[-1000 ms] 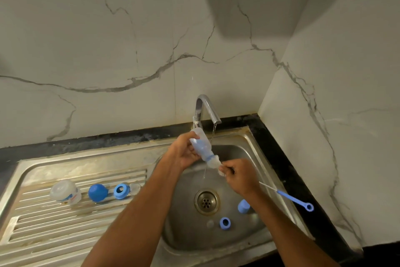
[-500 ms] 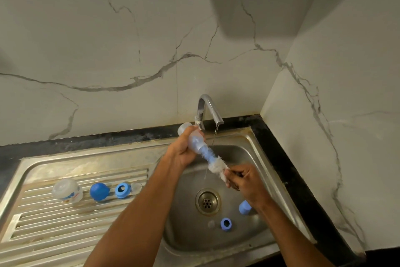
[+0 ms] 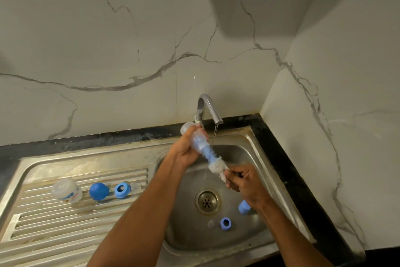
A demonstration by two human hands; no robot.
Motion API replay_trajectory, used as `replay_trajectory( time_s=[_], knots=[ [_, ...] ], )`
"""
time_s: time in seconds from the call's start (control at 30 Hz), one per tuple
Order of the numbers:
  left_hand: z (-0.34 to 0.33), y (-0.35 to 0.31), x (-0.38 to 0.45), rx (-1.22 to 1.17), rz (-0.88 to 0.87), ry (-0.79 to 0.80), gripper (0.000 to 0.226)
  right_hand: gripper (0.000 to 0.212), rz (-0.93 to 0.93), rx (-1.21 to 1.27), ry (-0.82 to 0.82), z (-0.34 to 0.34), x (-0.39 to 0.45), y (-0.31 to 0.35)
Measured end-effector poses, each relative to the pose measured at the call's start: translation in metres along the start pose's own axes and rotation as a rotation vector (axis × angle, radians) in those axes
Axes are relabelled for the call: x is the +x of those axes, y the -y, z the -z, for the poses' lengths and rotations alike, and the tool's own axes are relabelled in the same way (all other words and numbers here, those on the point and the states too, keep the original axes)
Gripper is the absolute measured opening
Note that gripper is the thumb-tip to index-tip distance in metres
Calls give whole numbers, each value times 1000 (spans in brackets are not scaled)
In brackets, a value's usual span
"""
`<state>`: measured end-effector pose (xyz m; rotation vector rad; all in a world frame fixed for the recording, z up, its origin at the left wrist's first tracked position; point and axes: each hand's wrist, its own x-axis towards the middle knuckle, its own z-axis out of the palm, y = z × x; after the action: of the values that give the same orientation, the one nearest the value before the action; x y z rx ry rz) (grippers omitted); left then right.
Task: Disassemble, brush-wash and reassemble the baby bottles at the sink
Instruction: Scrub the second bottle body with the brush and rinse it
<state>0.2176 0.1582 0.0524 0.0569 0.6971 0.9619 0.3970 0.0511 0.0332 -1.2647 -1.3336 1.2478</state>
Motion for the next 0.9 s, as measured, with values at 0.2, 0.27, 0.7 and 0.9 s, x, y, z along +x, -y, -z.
replay_trajectory(
  time_s=[0.2, 0.27, 0.7, 0.9],
  knots=[
    [1, 18, -3, 110, 10, 14, 75, 23, -24, -29, -18, -6, 8, 2],
    [1, 3, -3, 158, -43, -67, 73, 25, -16, -59, -22, -2, 3, -3],
    [39, 19, -2, 339, -110, -127, 80, 25, 108, -623, -244, 3, 2, 5],
    [23, 34, 4, 417, -256, -185, 61, 7, 241, -1042, -259, -35, -6, -9]
  ],
)
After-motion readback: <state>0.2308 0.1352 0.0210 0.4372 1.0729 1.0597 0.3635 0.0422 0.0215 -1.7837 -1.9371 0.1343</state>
